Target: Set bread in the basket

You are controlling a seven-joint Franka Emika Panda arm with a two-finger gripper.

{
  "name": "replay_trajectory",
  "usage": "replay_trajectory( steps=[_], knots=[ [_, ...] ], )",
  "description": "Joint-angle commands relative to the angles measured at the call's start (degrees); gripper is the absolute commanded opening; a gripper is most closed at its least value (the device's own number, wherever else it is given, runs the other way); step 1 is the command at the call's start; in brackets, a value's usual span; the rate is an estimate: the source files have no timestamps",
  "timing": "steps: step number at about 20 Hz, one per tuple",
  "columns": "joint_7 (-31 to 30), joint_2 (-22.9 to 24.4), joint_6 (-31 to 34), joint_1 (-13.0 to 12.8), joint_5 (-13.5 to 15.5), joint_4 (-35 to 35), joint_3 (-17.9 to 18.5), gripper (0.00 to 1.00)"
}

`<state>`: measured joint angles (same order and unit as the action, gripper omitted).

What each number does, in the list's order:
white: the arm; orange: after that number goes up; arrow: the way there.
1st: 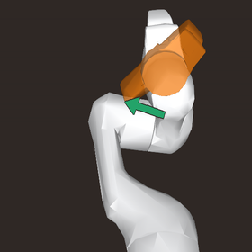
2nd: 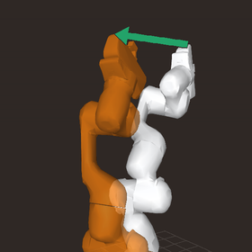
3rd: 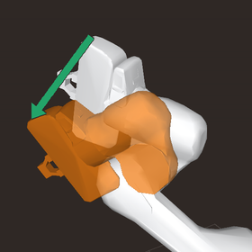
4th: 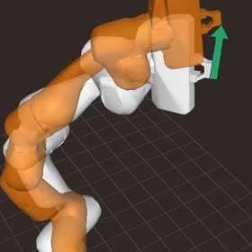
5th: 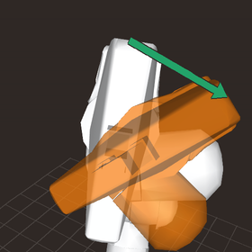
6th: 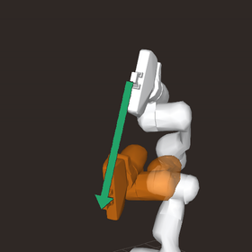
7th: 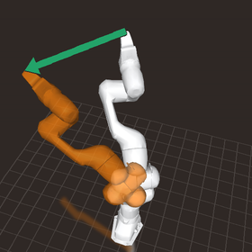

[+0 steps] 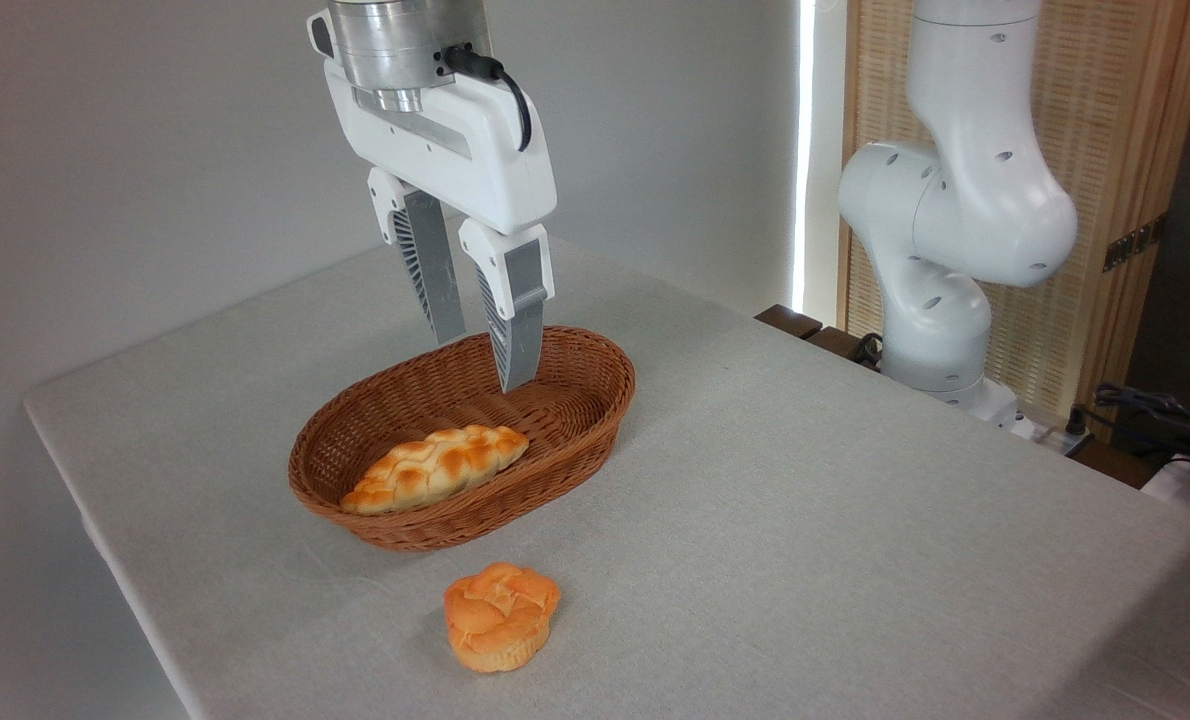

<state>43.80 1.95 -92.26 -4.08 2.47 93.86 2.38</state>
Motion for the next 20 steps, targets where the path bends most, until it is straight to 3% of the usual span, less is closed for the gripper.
replay_trajectory(
  steps=[1,13,17,20],
  knots=[
    [0.93,-0.55,2.08,0.21,0.43,-0.61,0.35,1.00],
    [1.11,0.06,0.95,0.21,0.34,0.79,0.43,1.00],
    [4.00,5.16,-10.64,0.21,0.34,9.75,3.86,1.00],
    [7.08,5.34,-12.41,0.30,0.25,11.52,4.83,1.00]
  ],
)
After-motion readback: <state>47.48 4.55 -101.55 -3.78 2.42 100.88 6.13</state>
